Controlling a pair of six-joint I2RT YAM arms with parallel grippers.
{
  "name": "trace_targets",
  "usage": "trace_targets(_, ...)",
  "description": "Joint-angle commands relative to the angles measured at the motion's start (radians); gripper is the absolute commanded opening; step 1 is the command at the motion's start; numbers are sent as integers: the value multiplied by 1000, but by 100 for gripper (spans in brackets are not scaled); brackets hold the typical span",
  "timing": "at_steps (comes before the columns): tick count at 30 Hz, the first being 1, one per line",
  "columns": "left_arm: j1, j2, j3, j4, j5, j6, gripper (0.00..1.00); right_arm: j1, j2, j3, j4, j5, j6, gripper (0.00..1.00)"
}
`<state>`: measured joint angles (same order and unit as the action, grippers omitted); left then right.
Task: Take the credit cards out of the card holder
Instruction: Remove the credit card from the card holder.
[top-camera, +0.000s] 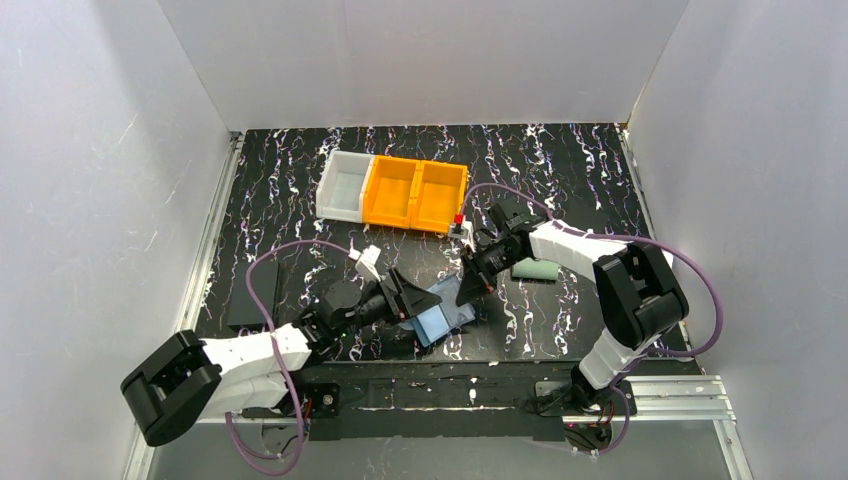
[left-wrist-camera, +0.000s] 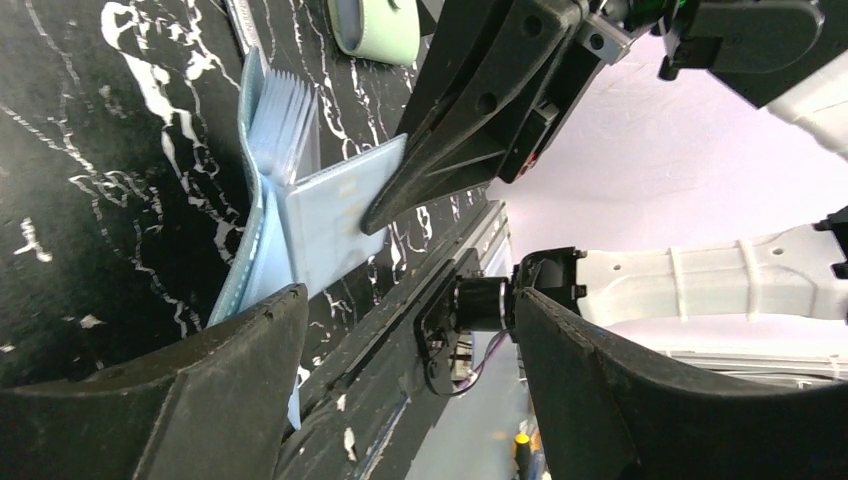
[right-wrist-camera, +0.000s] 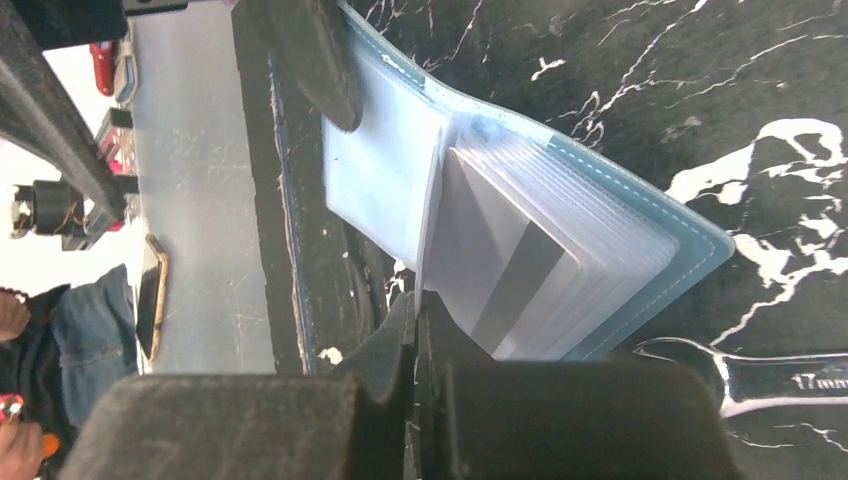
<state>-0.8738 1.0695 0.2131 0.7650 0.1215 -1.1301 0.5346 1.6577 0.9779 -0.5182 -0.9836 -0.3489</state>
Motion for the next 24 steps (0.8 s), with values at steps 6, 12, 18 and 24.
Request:
trace_targets(6,-27,206,124,86,17,-26,69,-53,-3,-28,47,-75,22,1)
trace_targets(12,-28,306,148,86,36,-5,58,-76,50,-28,80,-174,84,1)
trace_targets(18,-27,349,138,89,8,30,57,-99,70,-57,127,-263,101,1)
trace_targets(24,-27,400,118,140,8,46,47,-113,97,-87,215,-320,182,1)
